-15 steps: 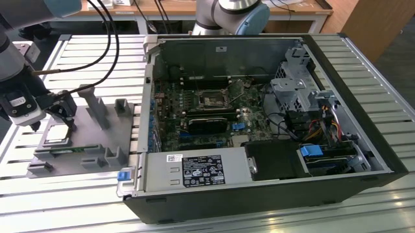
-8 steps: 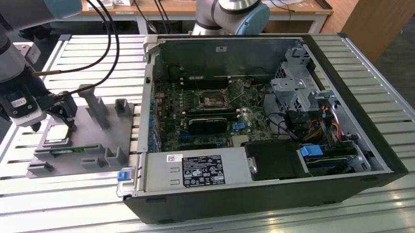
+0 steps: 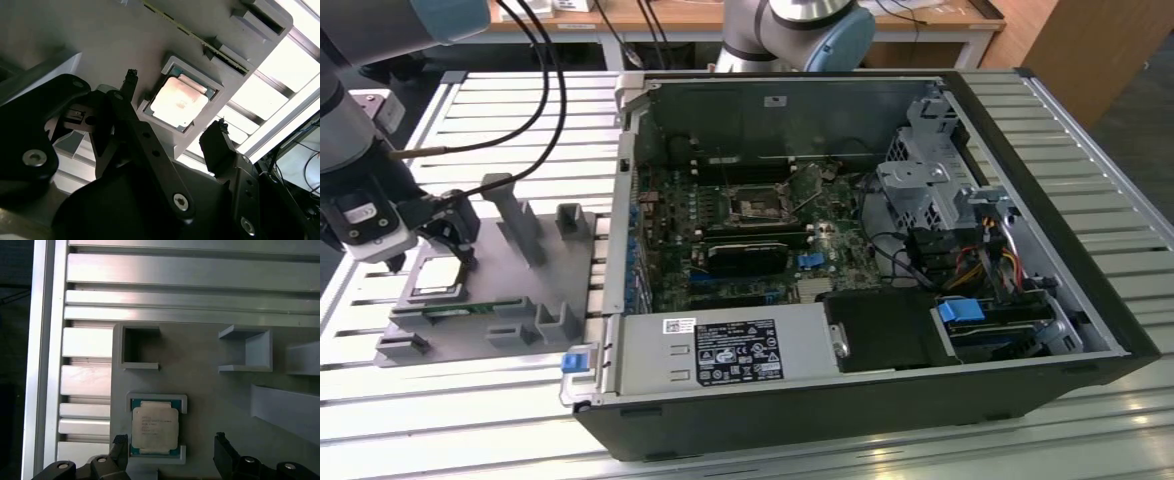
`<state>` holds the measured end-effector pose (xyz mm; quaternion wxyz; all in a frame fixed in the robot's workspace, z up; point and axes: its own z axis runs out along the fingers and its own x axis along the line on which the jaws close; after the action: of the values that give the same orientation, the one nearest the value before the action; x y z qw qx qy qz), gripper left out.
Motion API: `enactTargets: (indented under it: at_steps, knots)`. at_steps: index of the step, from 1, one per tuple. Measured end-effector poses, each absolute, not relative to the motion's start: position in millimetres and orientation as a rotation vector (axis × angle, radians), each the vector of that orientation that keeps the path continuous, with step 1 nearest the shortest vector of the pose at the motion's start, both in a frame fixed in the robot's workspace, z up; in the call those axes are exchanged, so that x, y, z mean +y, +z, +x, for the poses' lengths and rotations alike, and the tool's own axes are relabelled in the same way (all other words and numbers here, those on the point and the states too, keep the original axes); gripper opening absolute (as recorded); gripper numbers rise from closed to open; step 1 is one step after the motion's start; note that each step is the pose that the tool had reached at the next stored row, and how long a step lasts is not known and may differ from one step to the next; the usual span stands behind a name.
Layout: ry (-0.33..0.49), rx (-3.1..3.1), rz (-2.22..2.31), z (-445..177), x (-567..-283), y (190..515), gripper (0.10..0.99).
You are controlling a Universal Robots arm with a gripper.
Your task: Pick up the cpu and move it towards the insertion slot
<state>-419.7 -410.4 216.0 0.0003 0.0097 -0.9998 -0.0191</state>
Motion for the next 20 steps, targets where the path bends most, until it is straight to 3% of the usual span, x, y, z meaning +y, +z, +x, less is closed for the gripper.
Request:
enactTargets:
  at_steps: [20]
  knots:
    - [-0.060, -3.140, 0.031, -419.7, -410.4, 207.0, 0.776]
